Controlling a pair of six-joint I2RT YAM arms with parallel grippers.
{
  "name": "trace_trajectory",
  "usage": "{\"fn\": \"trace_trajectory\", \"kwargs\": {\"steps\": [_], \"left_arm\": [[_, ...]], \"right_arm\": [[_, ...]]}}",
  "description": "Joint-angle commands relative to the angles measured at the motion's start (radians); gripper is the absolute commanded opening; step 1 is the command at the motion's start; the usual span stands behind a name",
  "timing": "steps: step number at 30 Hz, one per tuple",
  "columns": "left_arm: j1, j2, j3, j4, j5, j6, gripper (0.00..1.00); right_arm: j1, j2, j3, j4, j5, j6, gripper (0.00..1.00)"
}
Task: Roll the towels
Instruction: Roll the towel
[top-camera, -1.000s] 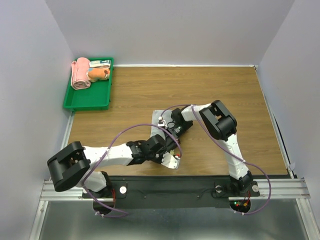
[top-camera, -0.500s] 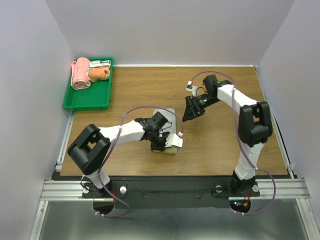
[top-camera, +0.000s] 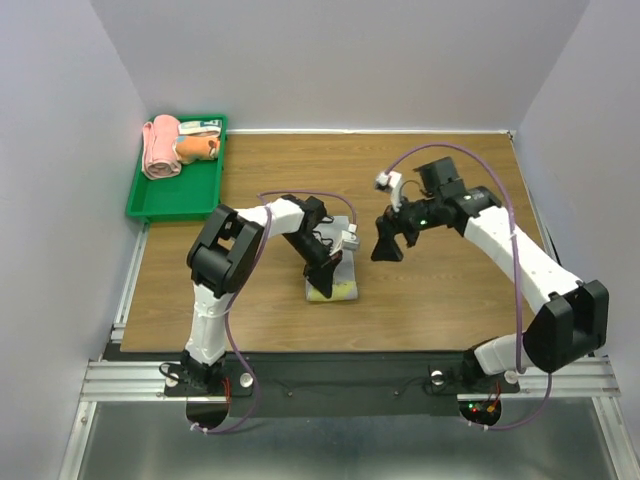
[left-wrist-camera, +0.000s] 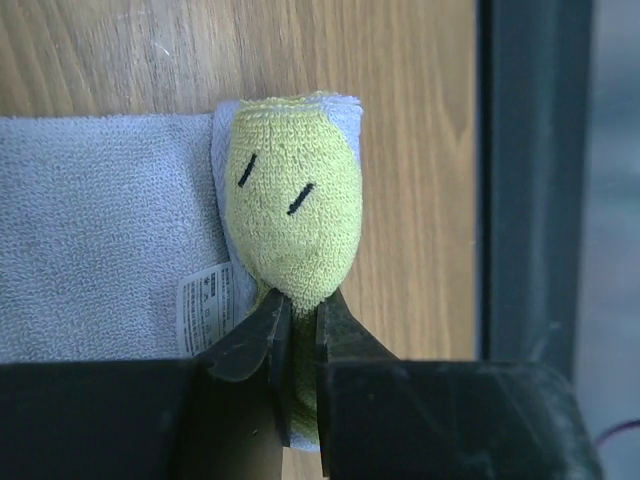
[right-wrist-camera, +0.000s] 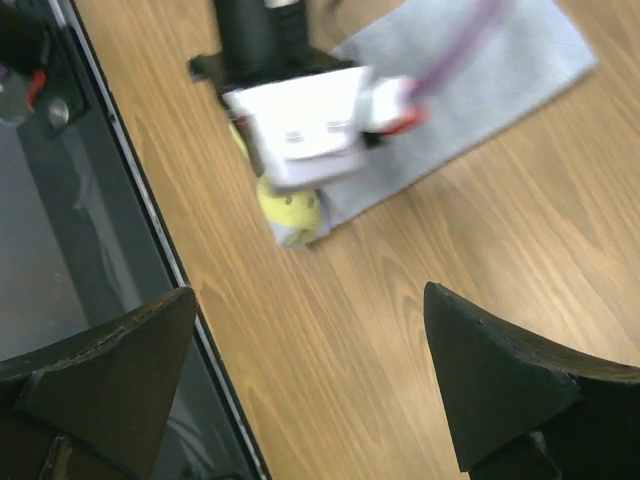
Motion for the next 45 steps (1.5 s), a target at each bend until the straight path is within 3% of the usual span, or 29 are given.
{"fn": "trace_trajectory", "kwargs": {"steps": [1, 8, 18, 22, 23, 24, 26, 27, 29, 38, 42, 45], "left_arm": [[0.016, 0.181, 0.014, -0.147, -0.123, 0.101, 0.00], [0.043, 0.276, 0.131, -0.247, -0.113, 0.148, 0.00], [0.070, 0.319, 0.174, -0.258, -0.129, 0.139, 0.00], [0.081, 0.318, 0.177, -0.247, -0.129, 0.130, 0.00], [0.085, 0.315, 0.174, -0.238, -0.127, 0.127, 0.01], [0.087, 0.310, 0.172, -0.232, -0.129, 0.126, 0.02], [0.096, 0.281, 0.154, -0.207, -0.127, 0.118, 0.09], [0.101, 0.266, 0.143, -0.197, -0.127, 0.113, 0.11], [0.108, 0.206, 0.110, -0.161, -0.133, 0.101, 0.18], [0.191, -0.033, -0.006, -0.057, -0.124, 0.073, 0.40], [0.268, -0.190, -0.073, 0.032, -0.098, 0.049, 0.61], [0.332, -0.285, -0.090, 0.058, -0.098, 0.037, 0.64]], "right_arm": [[0.150, -0.021, -0.058, 0.139, 0.174, -0.019, 0.99], [0.475, 0.046, -0.185, 0.385, 0.512, -0.039, 0.85], [0.678, 0.176, -0.365, 0.661, 0.753, -0.199, 0.74], [0.698, 0.222, -0.406, 0.697, 0.744, -0.210, 0.61], [0.700, 0.242, -0.409, 0.703, 0.735, -0.202, 0.54], [0.700, 0.255, -0.411, 0.704, 0.727, -0.196, 0.40], [0.698, 0.264, -0.418, 0.703, 0.692, -0.177, 0.29], [0.700, 0.261, -0.424, 0.701, 0.675, -0.171, 0.15], [0.698, 0.238, -0.446, 0.700, 0.626, -0.141, 0.01], [0.668, 0.276, -0.391, 0.511, 0.405, -0.079, 0.01], [0.600, 0.334, -0.337, 0.434, 0.246, -0.049, 0.01], [0.567, 0.386, -0.290, 0.384, 0.209, -0.045, 0.01]]}}
